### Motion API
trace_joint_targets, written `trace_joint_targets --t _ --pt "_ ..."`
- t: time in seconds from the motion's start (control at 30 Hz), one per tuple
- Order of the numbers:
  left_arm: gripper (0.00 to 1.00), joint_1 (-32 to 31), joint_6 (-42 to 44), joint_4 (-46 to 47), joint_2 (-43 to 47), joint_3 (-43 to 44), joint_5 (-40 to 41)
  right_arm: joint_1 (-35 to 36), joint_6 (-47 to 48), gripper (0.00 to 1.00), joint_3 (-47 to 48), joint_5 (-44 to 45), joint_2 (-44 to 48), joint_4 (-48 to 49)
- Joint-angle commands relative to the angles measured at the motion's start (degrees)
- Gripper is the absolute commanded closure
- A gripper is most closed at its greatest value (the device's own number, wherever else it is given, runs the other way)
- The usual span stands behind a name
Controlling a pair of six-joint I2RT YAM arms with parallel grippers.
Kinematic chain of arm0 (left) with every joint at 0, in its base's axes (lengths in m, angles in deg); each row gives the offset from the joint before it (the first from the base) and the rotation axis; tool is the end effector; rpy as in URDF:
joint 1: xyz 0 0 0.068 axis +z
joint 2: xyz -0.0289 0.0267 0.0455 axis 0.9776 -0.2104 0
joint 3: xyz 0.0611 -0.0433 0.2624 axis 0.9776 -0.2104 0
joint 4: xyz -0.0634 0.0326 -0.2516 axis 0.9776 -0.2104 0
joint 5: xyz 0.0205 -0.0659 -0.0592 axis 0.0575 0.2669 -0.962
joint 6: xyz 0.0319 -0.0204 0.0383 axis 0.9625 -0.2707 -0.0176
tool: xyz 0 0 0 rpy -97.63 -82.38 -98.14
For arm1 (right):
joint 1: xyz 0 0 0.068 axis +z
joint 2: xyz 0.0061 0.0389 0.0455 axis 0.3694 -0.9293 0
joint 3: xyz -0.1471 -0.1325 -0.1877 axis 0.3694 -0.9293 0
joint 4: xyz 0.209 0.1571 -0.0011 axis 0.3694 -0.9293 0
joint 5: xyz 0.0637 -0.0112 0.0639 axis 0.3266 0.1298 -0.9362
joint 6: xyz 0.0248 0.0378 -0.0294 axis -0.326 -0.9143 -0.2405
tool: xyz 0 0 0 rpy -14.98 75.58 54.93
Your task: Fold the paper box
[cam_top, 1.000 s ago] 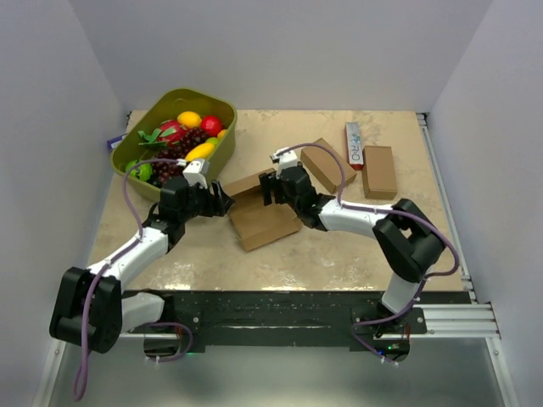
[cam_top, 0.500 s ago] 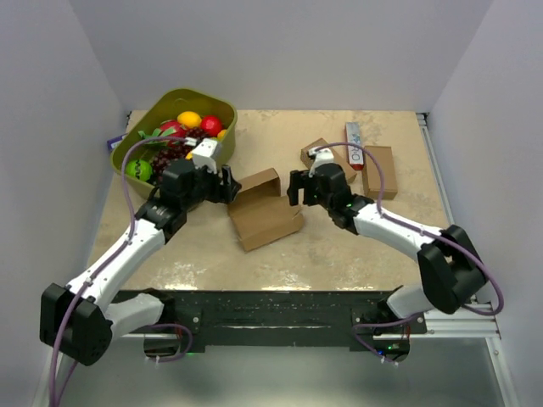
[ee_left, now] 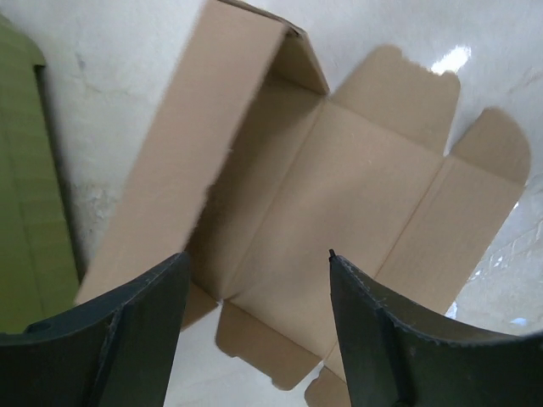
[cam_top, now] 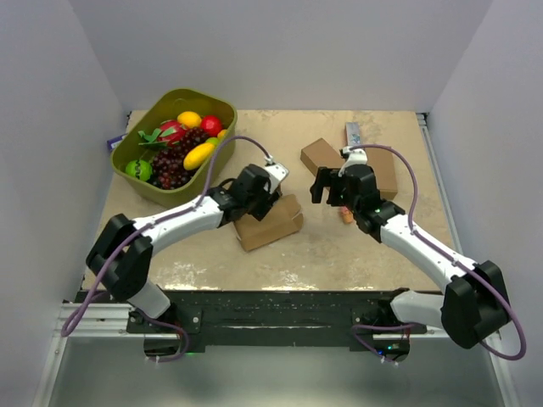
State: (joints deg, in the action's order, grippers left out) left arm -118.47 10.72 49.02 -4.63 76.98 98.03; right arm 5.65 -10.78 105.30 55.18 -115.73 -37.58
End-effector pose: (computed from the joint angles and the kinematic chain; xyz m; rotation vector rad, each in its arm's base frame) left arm 0.2606 -0.2140 0.2450 0.7479 2.1757 -0.1052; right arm 0.2479 0.1222 0.2651 0.0008 2.0666 0.3893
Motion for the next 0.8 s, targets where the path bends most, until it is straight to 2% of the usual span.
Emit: trace_joint_targets --t 0.0,0.2,0.5,0.73,0.77 --pt "0.28 -4.46 5.45 1.69 -2.47 3.12 15.22 -0.79 -0.83 0.05 -1.68 -1.06 2.73 -0.69" --pt "0.27 -7.10 9.39 6.26 -4.85 2.43 24.73 -1.23 -0.92 0.04 -3.17 -3.44 4.41 0.63" --pt "0.28 -8.77 14.50 10.76 -9.14 2.68 28.60 -1.93 -1.18 0.04 -3.35 -5.90 3.00 1.86" --pt "0.39 -8.07 15.73 7.51 -18.38 9.62 35.82 -2.02 -1.27 0.04 -2.91 -7.13 3.70 1.60" --pt "0.47 -7.81 16.26 7.77 -19.43 10.06 36.43 -2.02 -1.36 0.04 -2.91 -7.13 4.05 1.51"
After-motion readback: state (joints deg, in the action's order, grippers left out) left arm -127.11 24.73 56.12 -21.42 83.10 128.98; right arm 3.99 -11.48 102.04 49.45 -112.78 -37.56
